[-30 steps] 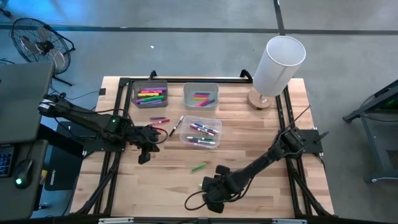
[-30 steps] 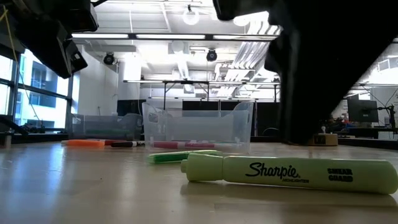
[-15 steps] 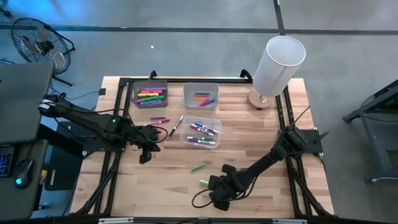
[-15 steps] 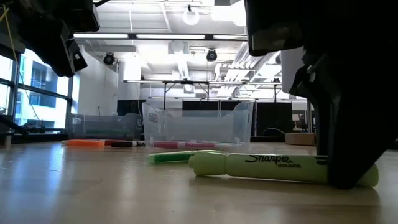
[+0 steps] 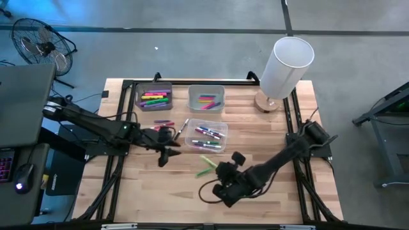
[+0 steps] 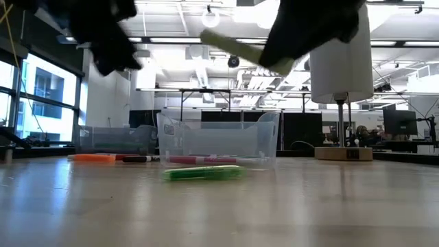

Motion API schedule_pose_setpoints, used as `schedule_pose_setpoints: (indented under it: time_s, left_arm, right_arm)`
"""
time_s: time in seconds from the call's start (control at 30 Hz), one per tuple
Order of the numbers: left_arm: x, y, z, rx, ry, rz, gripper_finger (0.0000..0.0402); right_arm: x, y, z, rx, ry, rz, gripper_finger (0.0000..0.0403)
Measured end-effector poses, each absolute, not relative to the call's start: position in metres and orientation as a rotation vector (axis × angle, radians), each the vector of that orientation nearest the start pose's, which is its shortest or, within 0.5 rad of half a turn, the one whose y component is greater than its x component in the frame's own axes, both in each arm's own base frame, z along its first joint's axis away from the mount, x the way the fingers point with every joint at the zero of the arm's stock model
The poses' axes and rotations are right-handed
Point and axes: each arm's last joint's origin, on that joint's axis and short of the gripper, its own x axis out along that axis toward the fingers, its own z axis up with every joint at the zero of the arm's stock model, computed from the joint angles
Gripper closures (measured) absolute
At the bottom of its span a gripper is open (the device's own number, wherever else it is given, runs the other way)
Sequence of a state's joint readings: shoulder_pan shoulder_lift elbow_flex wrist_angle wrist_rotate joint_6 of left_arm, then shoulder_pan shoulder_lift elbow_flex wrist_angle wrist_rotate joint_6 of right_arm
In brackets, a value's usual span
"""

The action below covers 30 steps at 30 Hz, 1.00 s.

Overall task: Pick & Place Markers
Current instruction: Put the light green highlighter into the black bin

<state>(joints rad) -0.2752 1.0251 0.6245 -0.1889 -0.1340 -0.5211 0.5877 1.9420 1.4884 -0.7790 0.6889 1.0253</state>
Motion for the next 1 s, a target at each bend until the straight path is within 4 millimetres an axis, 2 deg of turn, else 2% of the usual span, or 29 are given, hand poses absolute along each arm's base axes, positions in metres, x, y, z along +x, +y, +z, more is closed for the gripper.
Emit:
schedule_pose_setpoints:
  time_s: [0.13,0.23,0.33,0.5,0.67,0.8,1.0]
  left_arm:
    - [0.223,-0.054,0.245,-0.378,0.374,0.111,0.0176]
    - [0.232,-0.056,0.259,-0.315,0.205,0.079,0.0151]
    - [0.238,-0.059,0.274,-0.224,0.04,-0.001,0.0146]
    - [0.237,-0.061,0.296,-0.126,-0.187,-0.077,0.0145]
    - [0.243,-0.06,0.316,-0.127,-0.233,0.008,0.0145]
    - [0.259,-0.057,0.333,-0.082,-0.257,0.075,0.0145]
    - [0.28,-0.041,0.36,-0.086,-0.325,0.139,0.0145]
  right_arm:
    - [0.33,0.192,0.241,0.158,0.738,-0.525,0.0345]
    - [0.325,0.179,0.269,0.158,0.681,-0.514,0.0345]
    - [0.32,0.167,0.29,0.144,0.643,-0.496,0.0345]
    - [0.308,0.149,0.342,0.111,0.487,-0.415,0.0345]
    - [0.303,0.127,0.377,-0.001,0.377,-0.36,0.0345]
    - [0.305,0.106,0.391,-0.072,0.352,-0.315,0.0345]
    - [0.308,0.079,0.404,-0.132,0.311,-0.272,0.0345]
